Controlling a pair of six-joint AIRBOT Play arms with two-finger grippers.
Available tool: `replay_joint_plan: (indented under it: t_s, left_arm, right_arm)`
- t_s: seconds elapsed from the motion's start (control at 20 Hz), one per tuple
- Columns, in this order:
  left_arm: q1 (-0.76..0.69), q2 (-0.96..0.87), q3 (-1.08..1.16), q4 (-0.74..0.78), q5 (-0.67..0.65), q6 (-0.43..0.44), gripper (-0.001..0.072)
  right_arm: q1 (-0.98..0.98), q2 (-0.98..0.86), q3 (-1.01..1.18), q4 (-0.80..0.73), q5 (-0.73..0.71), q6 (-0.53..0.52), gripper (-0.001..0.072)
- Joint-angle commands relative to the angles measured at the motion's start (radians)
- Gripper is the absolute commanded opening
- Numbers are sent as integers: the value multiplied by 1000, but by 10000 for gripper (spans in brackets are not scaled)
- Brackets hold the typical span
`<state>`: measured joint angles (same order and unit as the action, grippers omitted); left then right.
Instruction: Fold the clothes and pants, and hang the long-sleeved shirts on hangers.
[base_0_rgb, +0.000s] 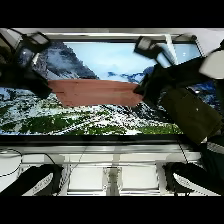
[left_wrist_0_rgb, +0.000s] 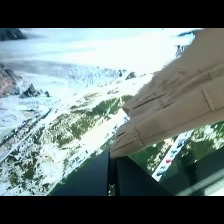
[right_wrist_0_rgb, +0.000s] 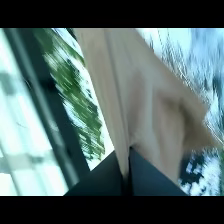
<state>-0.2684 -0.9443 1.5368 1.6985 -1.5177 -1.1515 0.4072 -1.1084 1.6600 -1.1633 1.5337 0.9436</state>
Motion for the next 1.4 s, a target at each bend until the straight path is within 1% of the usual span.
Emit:
replay_joint_plan:
  t_s: [0.0, 0.05, 0.1, 0.2, 0.35, 0.45, 0.55, 0.65, 0.7, 0.9, 1.0, 1.05, 1.1, 1.2, 1.25, 1.3, 1.35]
  left_arm:
    - [2, 148, 0, -1, 9, -119, 21]
    - [2, 172, 0, -1, 0, -152, 21]
    - [2, 187, 0, -1, -18, -177, 21]
    - [3, 175, 0, -1, -68, -200, 21]
    - [3, 78, 0, -1, -179, -210, 21]
    - [3, -14, 0, -1, -179, -209, 21]
    - [3, -108, 0, -1, -115, -205, 21]
    - [3, -194, 0, -1, -25, -202, 22]
    - [3, -233, 0, -1, 31, -199, 21]
    - [2, -344, -2, 0, 271, -167, 21]
    - [2, -389, -13, 0, 381, -165, 21]
    - [3, -407, -32, 0, 436, -165, 21]
    - [2, -421, -53, 3, 471, -164, 21]
    - [3, -435, -117, 3, 504, -130, 20]
    - [3, -430, -164, 4, 504, -111, 20]
    - [5, -418, -215, 21, 504, -109, 20]
    - [8, -398, -279, 30, 504, -106, 20]
  right_arm:
    - [-2, 41, 170, 80, 160, 228, 4]
    - [-2, 42, 198, 92, 183, 289, 4]
    - [-2, 41, 214, 102, 200, 325, 4]
    - [-2, 33, 221, 110, 217, 358, 4]
    - [-2, -36, 221, 109, 254, 376, 4]
    - [-2, -110, 221, 105, 254, 369, 5]
    - [-2, -195, 221, 66, 253, 346, 5]
    - [-2, -281, 221, -19, 230, 331, 6]
    - [-2, -320, 219, -79, 191, 319, 5]
    - [-3, -431, 188, -305, -83, 316, 5]
    - [-3, -471, 170, -406, -196, 320, 5]
    - [-7, -485, 161, -432, -233, 319, 5]
    - [-14, -497, 150, -429, -254, 320, 5]
    - [-18, -502, 106, -404, -234, 317, 6]
    - [-16, -497, 77, -377, -209, 288, 5]
    - [-13, -485, 35, -325, -203, 269, 5]
    - [-8, -468, -11, -276, -211, 269, 5]
